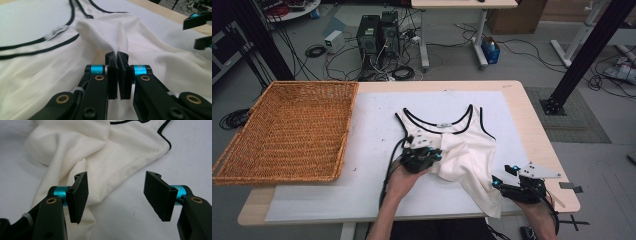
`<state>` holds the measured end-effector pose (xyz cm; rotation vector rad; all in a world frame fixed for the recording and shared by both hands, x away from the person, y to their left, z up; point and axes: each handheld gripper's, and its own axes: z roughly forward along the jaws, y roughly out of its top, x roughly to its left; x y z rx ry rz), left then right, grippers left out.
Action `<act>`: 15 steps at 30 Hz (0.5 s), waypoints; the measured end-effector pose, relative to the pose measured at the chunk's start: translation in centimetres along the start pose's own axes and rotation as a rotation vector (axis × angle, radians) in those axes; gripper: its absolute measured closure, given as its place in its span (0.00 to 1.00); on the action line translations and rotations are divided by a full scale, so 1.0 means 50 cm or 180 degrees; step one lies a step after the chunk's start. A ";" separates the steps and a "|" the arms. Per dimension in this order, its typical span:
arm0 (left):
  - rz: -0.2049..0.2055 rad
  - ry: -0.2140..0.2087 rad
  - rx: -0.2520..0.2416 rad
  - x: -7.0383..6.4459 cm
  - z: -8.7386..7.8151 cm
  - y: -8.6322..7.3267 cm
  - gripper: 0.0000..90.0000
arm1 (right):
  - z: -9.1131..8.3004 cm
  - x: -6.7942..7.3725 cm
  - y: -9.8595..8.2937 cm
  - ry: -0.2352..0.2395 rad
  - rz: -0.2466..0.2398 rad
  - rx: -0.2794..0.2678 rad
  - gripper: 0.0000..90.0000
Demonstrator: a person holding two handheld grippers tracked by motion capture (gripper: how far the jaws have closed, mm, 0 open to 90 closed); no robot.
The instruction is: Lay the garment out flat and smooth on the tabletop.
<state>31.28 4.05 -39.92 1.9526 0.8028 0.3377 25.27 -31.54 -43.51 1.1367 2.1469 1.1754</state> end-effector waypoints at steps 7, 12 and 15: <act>-0.0268 0.0421 0.0043 0.009 -0.155 -0.121 0.96 | -0.013 0.022 -0.024 0.0071 0.0084 -0.0004 0.41; -0.0452 0.0569 -0.0009 0.025 -0.170 -0.172 0.71 | -0.016 0.036 -0.046 0.0125 0.0104 0.0040 0.45; -0.0518 0.0513 -0.0115 0.028 -0.155 -0.160 0.61 | -0.017 0.043 -0.057 0.0101 0.0201 0.0049 0.44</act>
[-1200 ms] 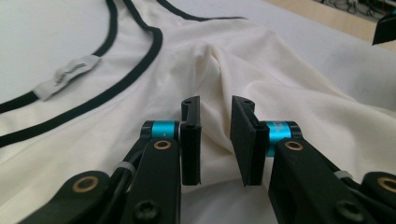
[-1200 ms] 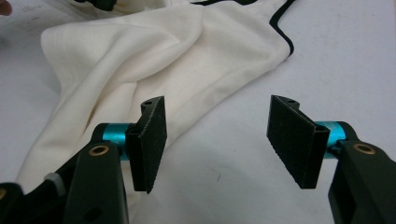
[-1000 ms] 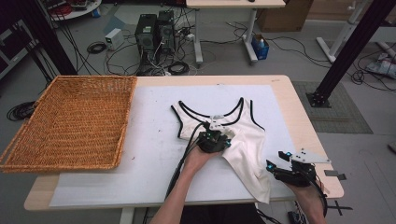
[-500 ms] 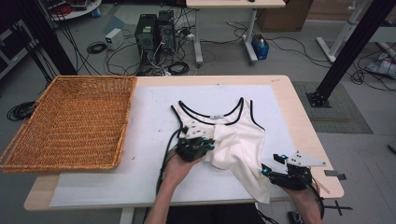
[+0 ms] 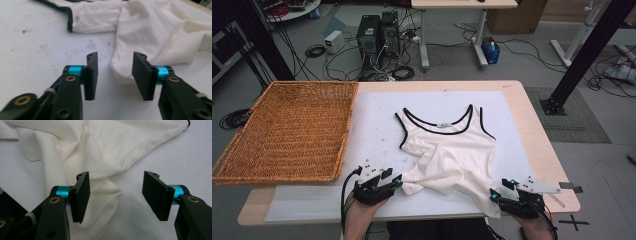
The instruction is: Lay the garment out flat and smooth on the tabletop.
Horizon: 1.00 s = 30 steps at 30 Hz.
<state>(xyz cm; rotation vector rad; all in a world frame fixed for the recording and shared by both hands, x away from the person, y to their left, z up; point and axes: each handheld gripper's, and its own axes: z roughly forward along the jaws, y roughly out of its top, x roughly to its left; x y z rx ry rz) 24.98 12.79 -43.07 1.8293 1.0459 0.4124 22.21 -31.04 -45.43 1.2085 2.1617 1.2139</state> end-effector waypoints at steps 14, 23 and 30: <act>0.0080 -0.0217 0.0389 -0.029 0.052 -0.008 0.95 | -0.003 0.024 -0.035 0.0309 -0.0155 -0.0069 0.97; 0.0095 -0.0646 0.0131 -0.067 -0.108 -0.047 0.96 | -0.108 0.018 -0.059 0.0288 0.0022 -0.0357 0.98; 0.0036 -0.0732 0.0336 -0.091 -0.144 -0.119 0.94 | -0.151 0.030 -0.106 0.0254 -0.0002 -0.0162 0.92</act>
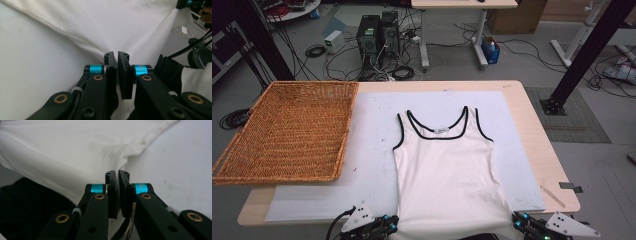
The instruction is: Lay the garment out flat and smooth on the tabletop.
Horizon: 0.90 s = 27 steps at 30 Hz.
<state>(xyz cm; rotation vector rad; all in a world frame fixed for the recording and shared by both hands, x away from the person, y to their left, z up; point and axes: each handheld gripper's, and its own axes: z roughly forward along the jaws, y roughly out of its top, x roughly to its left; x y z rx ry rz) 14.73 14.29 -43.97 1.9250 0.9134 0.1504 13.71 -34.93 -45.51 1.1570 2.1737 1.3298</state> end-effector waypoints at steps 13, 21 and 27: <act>-0.0054 0.0770 -0.0112 0.057 0.088 0.057 0.59 | 0.111 -0.037 0.044 -0.0308 0.0006 -0.0001 0.57; 0.0103 0.0860 0.0108 0.047 0.127 0.062 0.96 | 0.130 -0.030 0.038 -0.0391 -0.0002 -0.0054 0.99; 0.0100 0.0621 -0.0056 0.058 0.112 0.068 0.88 | 0.094 -0.021 0.022 -0.0342 0.0047 -0.0001 0.86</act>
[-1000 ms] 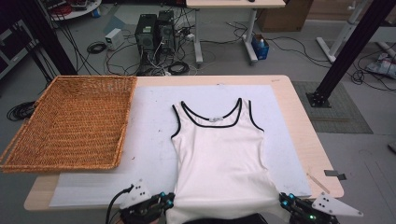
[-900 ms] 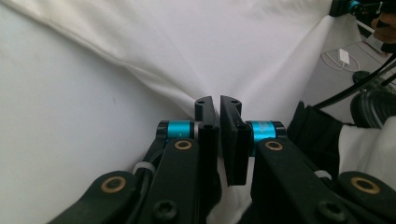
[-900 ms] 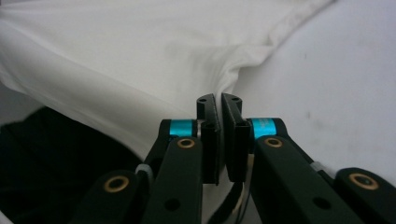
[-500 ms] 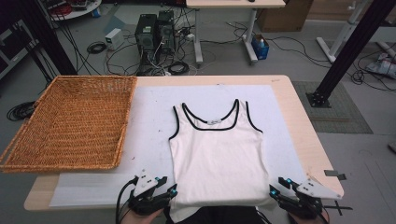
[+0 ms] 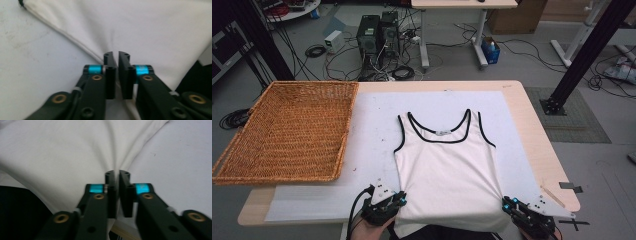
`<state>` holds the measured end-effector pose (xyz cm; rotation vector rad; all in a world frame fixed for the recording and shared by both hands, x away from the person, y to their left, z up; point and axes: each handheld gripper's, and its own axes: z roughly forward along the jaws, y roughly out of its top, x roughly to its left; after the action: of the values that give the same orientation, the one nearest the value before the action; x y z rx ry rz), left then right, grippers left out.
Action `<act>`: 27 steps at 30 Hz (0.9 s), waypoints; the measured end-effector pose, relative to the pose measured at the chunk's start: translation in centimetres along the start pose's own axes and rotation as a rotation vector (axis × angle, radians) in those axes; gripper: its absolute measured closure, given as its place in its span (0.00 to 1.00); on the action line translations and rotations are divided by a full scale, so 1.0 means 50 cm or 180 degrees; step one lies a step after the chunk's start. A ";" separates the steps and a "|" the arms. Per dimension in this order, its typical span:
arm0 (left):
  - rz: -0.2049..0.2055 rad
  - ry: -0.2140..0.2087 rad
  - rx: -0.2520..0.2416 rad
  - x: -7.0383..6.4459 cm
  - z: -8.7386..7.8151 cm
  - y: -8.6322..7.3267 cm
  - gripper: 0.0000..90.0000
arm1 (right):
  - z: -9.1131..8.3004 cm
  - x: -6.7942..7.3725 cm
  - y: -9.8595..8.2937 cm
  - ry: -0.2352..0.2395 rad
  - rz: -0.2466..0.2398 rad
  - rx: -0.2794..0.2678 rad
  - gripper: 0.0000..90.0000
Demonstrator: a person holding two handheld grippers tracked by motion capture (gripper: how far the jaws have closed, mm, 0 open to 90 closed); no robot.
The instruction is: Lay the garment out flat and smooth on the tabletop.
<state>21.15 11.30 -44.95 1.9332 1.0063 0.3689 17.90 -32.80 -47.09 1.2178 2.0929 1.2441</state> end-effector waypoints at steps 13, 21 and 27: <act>0.0092 0.0243 -0.0223 0.138 0.067 0.147 0.58 | 0.123 -0.120 0.182 -0.0087 -0.0178 -0.0042 0.48; 0.0216 0.0217 -0.0332 0.197 0.129 0.256 0.55 | 0.217 -0.133 0.314 0.0167 -0.0014 -0.0028 0.38; 0.0311 0.0310 -0.0160 0.266 0.208 0.311 0.55 | 0.317 -0.182 0.403 0.0024 -0.0182 0.0077 0.44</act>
<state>43.48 11.38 -39.66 1.9389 0.9579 0.5436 43.38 -28.34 -38.74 1.1569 2.1387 1.2035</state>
